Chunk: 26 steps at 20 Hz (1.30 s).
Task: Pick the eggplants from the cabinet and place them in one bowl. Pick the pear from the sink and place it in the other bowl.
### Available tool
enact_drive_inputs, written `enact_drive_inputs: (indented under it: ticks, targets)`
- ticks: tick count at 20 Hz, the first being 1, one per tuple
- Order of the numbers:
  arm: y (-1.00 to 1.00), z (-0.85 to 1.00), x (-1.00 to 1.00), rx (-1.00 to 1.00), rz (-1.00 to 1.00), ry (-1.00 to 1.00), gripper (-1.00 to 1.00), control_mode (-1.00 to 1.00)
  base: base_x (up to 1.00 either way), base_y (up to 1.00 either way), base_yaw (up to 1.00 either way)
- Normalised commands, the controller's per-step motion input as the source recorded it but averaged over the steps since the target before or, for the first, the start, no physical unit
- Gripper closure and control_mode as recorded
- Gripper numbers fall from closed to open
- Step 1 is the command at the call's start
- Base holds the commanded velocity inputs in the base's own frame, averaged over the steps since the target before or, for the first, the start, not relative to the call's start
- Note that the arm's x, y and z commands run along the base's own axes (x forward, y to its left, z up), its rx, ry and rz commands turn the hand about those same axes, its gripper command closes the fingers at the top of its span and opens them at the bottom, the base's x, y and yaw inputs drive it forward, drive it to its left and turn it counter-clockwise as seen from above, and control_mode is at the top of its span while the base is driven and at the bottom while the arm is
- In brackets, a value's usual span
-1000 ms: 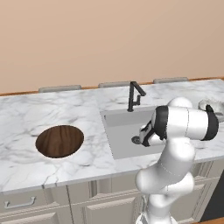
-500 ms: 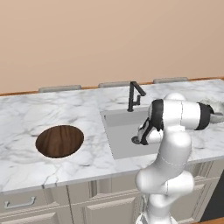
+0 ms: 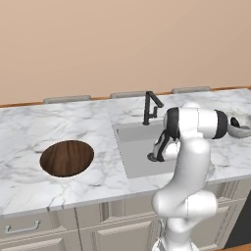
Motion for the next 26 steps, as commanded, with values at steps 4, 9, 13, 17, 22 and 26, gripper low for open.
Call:
enact_drive_inputs:
  ticks: [4, 9, 13, 17, 22, 26]
  targets:
    - [-0.04, -0.19, 0.22, 0.0, 0.0, 0.0, -1.0, -1.0, 0.0, 0.0, 0.0]
    - [-0.07, -0.19, 0.17, 0.0, 0.0, 0.0, -1.0, -1.0, 0.0, 0.0, 0.0]
    - [-0.11, -0.12, 0.13, 0.0, 0.0, 0.0, -1.0, -1.0, 0.0, 0.0, 0.0]
    - [-0.16, -0.1, 0.16, 0.0, 0.0, 0.0, -1.0, -1.0, 0.0, 0.0, 0.0]
    - [-0.21, -0.08, 0.21, 0.0, 0.0, 0.0, -1.0, -1.0, 0.0, 0.0, 0.0]
    - [-0.16, -0.14, 0.2, 0.0, 0.0, 0.0, -1.0, -1.0, 0.0, 0.0, 0.0]
